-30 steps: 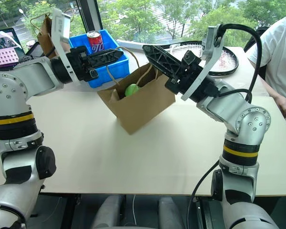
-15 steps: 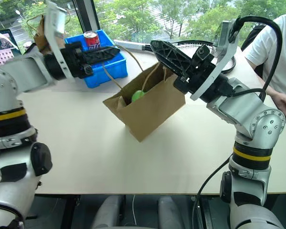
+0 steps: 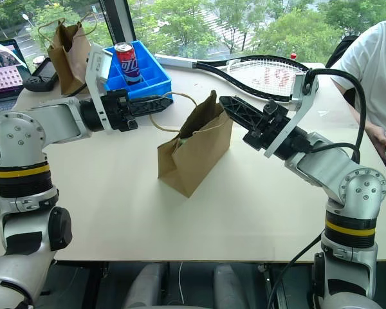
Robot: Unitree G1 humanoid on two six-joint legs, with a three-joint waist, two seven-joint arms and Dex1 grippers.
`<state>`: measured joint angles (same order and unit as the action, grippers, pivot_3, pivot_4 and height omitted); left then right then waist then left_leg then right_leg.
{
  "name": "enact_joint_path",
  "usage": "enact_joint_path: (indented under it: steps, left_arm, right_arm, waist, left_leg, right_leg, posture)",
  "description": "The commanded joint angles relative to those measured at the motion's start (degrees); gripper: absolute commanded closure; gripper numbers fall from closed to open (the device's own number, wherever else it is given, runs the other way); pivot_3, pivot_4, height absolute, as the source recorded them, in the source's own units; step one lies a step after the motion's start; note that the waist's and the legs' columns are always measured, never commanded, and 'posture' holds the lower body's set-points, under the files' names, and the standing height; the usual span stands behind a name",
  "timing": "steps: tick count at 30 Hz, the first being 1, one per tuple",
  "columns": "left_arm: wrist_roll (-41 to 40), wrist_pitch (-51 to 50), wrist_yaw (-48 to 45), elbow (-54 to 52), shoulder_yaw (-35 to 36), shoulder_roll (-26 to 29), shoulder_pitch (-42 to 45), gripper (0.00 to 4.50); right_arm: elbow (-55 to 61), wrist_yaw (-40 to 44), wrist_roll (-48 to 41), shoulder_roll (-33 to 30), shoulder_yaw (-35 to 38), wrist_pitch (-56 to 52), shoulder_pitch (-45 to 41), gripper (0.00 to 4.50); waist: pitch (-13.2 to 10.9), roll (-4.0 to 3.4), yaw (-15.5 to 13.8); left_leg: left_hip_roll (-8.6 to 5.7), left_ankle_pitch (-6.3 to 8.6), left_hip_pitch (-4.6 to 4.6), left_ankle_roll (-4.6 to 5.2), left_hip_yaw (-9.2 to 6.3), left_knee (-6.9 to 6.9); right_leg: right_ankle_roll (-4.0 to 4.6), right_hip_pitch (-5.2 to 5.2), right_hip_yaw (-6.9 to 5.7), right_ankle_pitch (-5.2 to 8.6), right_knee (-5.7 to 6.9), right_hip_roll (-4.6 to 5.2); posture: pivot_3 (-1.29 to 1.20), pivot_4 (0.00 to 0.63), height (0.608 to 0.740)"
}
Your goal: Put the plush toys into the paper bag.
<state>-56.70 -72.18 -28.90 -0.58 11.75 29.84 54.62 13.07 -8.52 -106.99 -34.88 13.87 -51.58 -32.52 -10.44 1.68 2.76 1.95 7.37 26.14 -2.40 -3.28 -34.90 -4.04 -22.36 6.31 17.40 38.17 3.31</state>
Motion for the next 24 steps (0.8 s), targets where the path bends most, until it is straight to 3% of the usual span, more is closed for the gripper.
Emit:
enact_joint_path:
  steps: [1, 4, 5, 10, 12, 15, 17, 21, 24]
  left_arm:
    - [-0.75, 1.0, -2.46, -1.41, 1.17, 1.21, 0.23, 3.82]
    - [-1.14, 1.0, -4.63, -0.38, 2.2, 2.75, 0.71, 2.77]
    - [-0.49, 1.48, -6.07, -0.19, 1.97, 4.17, 0.74, 2.41]
    - [0.84, 3.05, -13.73, 0.23, 1.87, 11.66, -0.36, 0.52]
    - [0.67, 3.91, -17.48, -0.96, 1.83, 14.02, -2.06, 0.0]
    - [1.05, 7.51, -23.39, -4.88, 1.52, 16.67, -7.13, 0.0]
    - [3.24, 11.59, -26.1, -8.17, 0.39, 17.64, -11.61, 0.0]
    - [8.38, 20.3, -29.97, -13.03, -2.42, 17.28, -22.26, 0.0]
    - [11.25, 24.66, -28.18, -14.55, -3.75, 14.83, -25.14, 0.0]
  right_arm:
    - [1.6, 0.83, -1.39, -1.56, 1.42, 0.94, -0.33, 4.5]
    - [1.13, 1.56, -2.46, -2.98, 2.6, 0.87, -0.73, 4.5]
    - [1.09, 2.31, -3.06, -3.87, 3.17, 0.51, -0.92, 3.86]
    - [1.08, 6.09, -5.83, -9.73, 6.43, -1.28, -0.22, 2.19]
    - [1.02, 8.09, -6.01, -12.07, 7.94, -2.01, 0.51, 1.59]
    - [0.56, 11.17, -4.92, -15.62, 10.66, -3.18, 2.47, 0.5]
    - [2.01, 15.79, 0.93, -19.01, 11.22, -4.83, 5.29, 0.04]
    - [10.65, 29.52, 25.29, -24.14, 3.04, -1.66, 12.64, 0.04]
    - [13.07, 33.23, 35.28, -20.91, -3.1, 2.72, 13.37, 0.83]
  waist:
    - [0.0, 0.0, -0.13]
    - [0.0, 0.0, -0.23]
    - [0.0, 0.0, -0.24]
    - [-0.02, 0.0, -0.17]
    - [-0.02, 0.0, -0.18]
    - [-0.02, 0.0, -0.24]
    - [-0.02, -0.01, -0.35]
    - [-0.01, -0.02, -0.47]
    - [-0.01, 0.01, -0.23]
  left_leg:
    - [-0.01, 0.0, 0.0, 0.0, 0.0, -0.01]
    - [-0.01, 0.0, 0.02, 0.0, 0.0, -0.02]
    - [-0.01, 0.0, 0.02, 0.0, 0.0, -0.03]
    - [0.0, 0.0, 0.02, 0.0, 0.01, -0.01]
    - [0.0, 0.0, 0.02, 0.0, 0.02, 0.01]
    - [0.0, 0.0, 0.02, 0.0, 0.02, 0.03]
    - [0.0, 0.0, 0.01, 0.0, 0.04, 0.03]
    - [0.01, 0.0, 0.0, 0.0, 0.06, 0.01]
    - [0.1, 0.0, -0.08, 0.0, 0.1, -0.05]
  right_leg:
    - [0.0, 0.0, 0.0, 0.0, 0.0, 0.01]
    - [0.0, 0.01, -0.01, 0.0, -0.02, 0.01]
    - [0.0, 0.01, 0.0, 0.0, -0.02, 0.02]
    - [0.0, 0.0, -0.02, 0.0, -0.03, 0.01]
    - [0.0, 0.01, -0.01, 0.0, -0.06, 0.01]
    - [0.0, 0.03, -0.02, 0.0, -0.09, 0.02]
    - [0.01, 0.03, 0.0, 0.0, -0.1, 0.04]
    - [0.01, 0.04, -0.01, 0.01, -0.12, 0.04]
    - [0.07, 0.06, 0.01, -0.02, -0.11, -0.01]
  posture:
    - [0.0, 0.15, 0.74]
    - [0.0, 0.15, 0.74]
    - [0.0, 0.15, 0.74]
    - [0.0, 0.15, 0.74]
    - [0.0, 0.15, 0.74]
    - [0.0, 0.15, 0.74]
    - [0.0, 0.15, 0.74]
    - [0.0, 0.15, 0.74]
    - [0.0, 0.15, 0.74]
